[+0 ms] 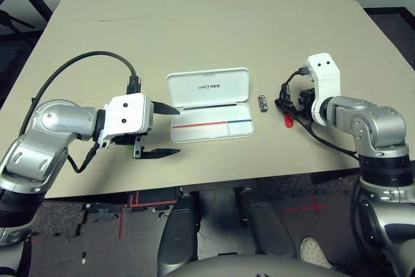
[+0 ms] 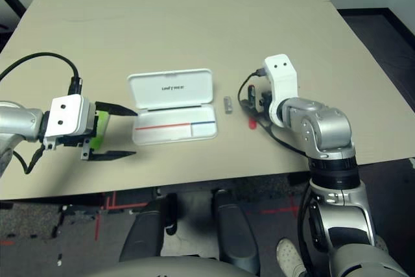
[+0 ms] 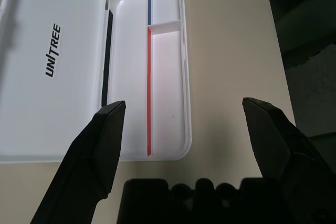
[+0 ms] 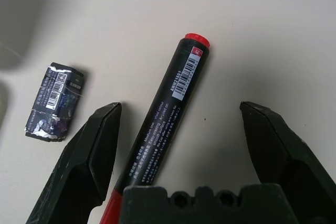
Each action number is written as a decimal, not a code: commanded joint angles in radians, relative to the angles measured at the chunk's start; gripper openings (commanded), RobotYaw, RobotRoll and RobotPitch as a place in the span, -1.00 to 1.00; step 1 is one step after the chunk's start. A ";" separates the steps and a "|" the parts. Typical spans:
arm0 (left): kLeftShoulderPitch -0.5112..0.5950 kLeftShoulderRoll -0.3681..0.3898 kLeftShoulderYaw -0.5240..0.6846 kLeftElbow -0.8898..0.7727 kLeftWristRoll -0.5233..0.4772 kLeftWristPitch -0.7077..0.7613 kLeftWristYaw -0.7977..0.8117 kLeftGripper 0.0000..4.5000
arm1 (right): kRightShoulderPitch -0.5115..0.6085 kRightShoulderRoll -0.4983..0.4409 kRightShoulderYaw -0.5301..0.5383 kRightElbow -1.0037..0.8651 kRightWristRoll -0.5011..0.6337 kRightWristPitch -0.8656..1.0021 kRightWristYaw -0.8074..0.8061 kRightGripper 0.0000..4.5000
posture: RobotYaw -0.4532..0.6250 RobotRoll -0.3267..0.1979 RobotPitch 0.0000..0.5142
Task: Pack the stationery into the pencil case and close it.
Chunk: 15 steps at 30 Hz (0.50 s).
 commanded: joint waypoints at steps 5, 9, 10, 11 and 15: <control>0.011 0.015 -0.002 -0.030 0.003 0.004 0.007 1.00 | 0.033 0.007 0.009 0.032 -0.001 0.028 -0.001 0.24 | -0.11 0.25 -0.17; 0.006 0.014 -0.006 -0.028 0.004 0.003 0.006 1.00 | 0.027 -0.029 0.001 0.041 0.002 0.029 0.021 -0.41 | -0.12 0.25 -0.17; 0.004 0.013 -0.007 -0.026 0.005 0.002 0.005 1.00 | 0.022 -0.042 0.001 0.047 0.003 0.028 0.030 -0.56 | -0.12 0.25 -0.17; 0.002 0.013 -0.009 -0.024 0.006 0.001 0.004 1.00 | 0.017 -0.054 0.001 0.054 0.003 0.025 0.038 -0.71 | -0.12 0.25 -0.17; 0.004 0.014 -0.010 -0.021 0.010 -0.005 0.003 1.00 | -0.010 -0.118 0.010 0.082 0.010 0.012 0.090 -0.76 | -0.13 0.25 -0.16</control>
